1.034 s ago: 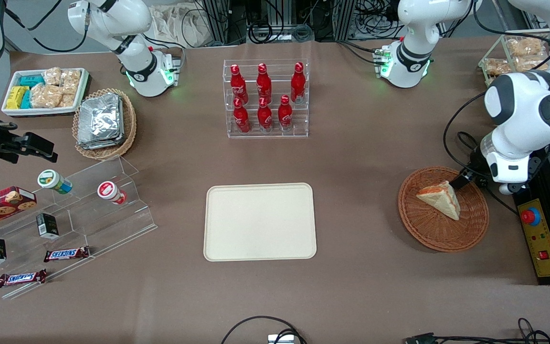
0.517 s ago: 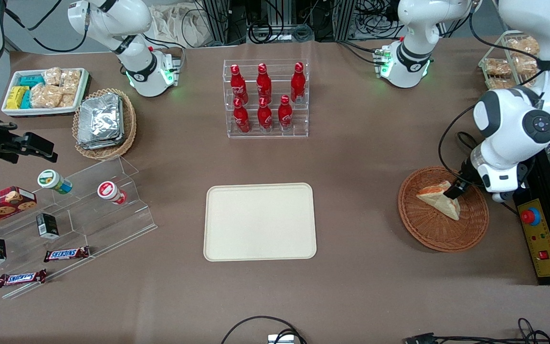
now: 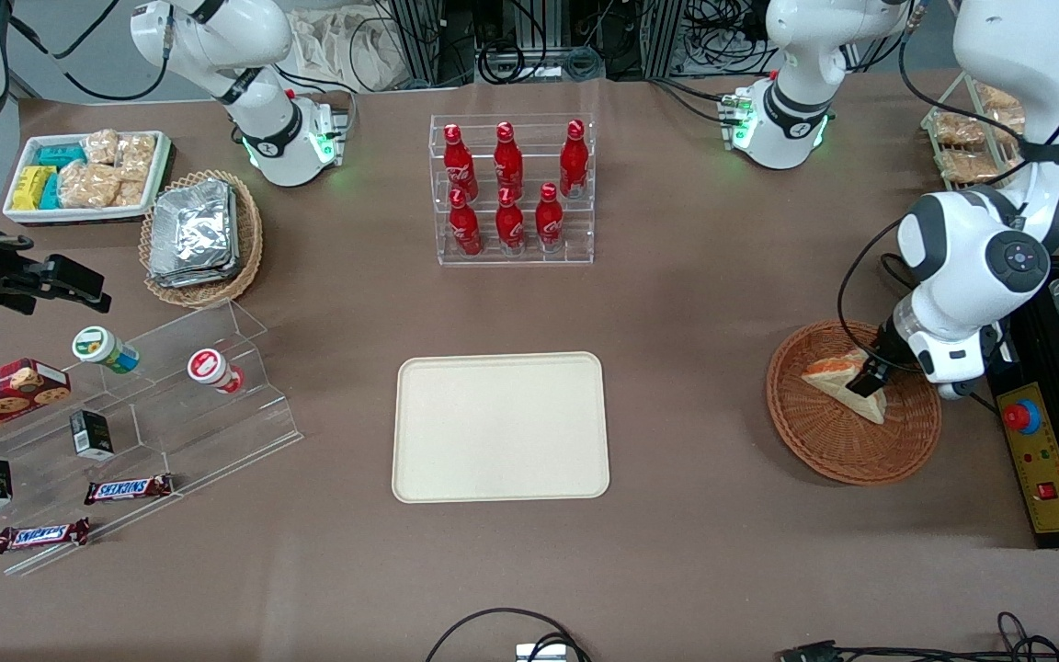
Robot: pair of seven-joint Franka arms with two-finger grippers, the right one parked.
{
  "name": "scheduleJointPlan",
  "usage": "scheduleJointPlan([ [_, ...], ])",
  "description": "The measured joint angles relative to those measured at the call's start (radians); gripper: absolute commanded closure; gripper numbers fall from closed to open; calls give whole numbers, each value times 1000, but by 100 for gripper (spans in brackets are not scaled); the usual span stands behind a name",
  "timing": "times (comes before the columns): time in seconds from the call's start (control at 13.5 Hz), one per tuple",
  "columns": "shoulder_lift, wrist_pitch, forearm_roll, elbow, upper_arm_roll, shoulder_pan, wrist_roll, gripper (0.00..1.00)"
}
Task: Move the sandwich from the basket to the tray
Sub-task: 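Lower the open left gripper around the wrapped sandwich in the basket, then close the left gripper on the sandwich's crust edge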
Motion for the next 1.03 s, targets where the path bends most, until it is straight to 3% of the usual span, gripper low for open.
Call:
scheduleJointPlan([
  [0.37, 58, 105, 2, -30, -1, -1, -11, 0],
  [0.44, 66, 119, 2, -36, -1, -1, -11, 9],
  [0.52, 70, 125, 4, -38, -1, -1, -11, 37],
  [0.59, 71, 127, 10, -39, -1, -1, -11, 83],
  [0.66, 71, 128, 15, -40, -1, -1, -11, 92],
  [1.03, 70, 129, 89, -44, -2, -1, -16, 98],
])
